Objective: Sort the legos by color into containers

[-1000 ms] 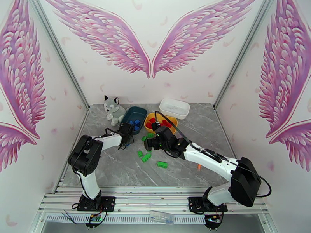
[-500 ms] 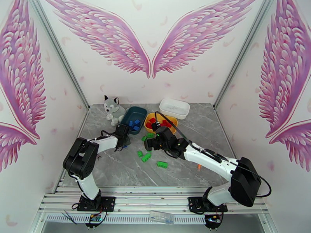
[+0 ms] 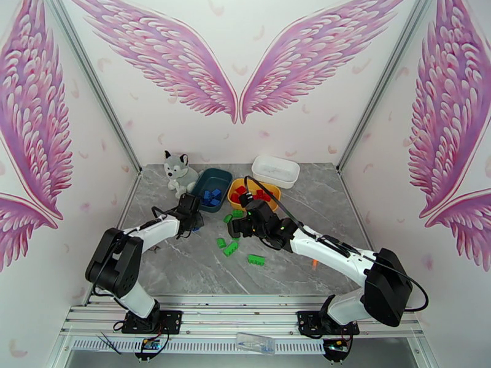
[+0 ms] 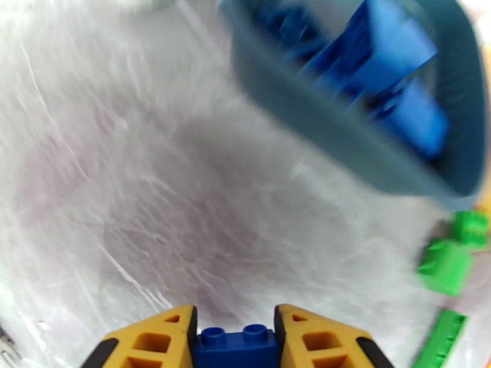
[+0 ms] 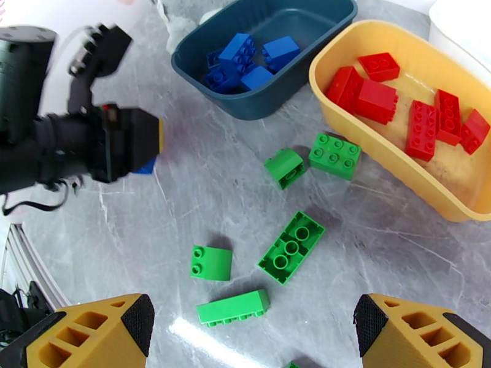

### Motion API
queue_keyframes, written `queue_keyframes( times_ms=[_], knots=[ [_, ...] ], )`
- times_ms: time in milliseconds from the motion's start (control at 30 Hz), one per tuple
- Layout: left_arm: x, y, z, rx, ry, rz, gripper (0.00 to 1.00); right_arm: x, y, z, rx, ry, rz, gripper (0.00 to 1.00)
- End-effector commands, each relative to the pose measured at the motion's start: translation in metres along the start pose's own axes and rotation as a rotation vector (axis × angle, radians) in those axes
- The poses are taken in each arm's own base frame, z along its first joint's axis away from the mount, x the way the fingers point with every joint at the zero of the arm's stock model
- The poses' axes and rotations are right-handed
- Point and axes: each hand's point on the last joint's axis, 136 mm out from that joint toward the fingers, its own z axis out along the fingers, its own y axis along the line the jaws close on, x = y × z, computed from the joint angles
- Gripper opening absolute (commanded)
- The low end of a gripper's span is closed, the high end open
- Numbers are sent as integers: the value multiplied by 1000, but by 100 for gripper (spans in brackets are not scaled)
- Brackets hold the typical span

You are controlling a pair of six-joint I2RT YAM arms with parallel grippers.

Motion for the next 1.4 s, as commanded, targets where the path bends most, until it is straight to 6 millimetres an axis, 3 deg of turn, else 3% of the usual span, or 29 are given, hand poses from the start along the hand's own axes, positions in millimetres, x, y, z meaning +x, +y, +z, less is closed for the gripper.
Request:
queue_keyframes(
  times_ms=[0,200,300,400,500,700,867,967,1133,1233,1367],
  knots=[
    [-39,-18,-18,48,-79,-6,28,-2,-2,0,-2,-14,3,92],
    [-100,-43,-10,69,-154,-34,28,1,-4,5,10,-2,-3,92],
    [-126,-50,5,83,-165,-52,32,2,-6,8,20,3,-7,92],
    [-137,-62,21,124,-153,-45,54,2,-9,11,37,7,-15,92],
    [-137,-75,14,166,-175,-14,64,3,-13,13,57,8,-22,93],
    [-112,-84,-34,230,-238,-10,72,7,-16,19,76,24,-25,93],
    [-64,-83,-71,341,-208,-80,73,16,-19,34,97,74,-16,92],
    [-39,-75,-83,364,-191,-86,73,22,-21,44,111,96,2,90],
    [4,-48,-78,337,-139,-58,75,28,-26,65,154,137,64,86],
    [18,-37,-69,303,-123,-19,75,34,-30,80,191,173,106,85],
    [30,-41,-57,329,-86,-15,74,41,-41,98,275,215,118,84]
  ],
)
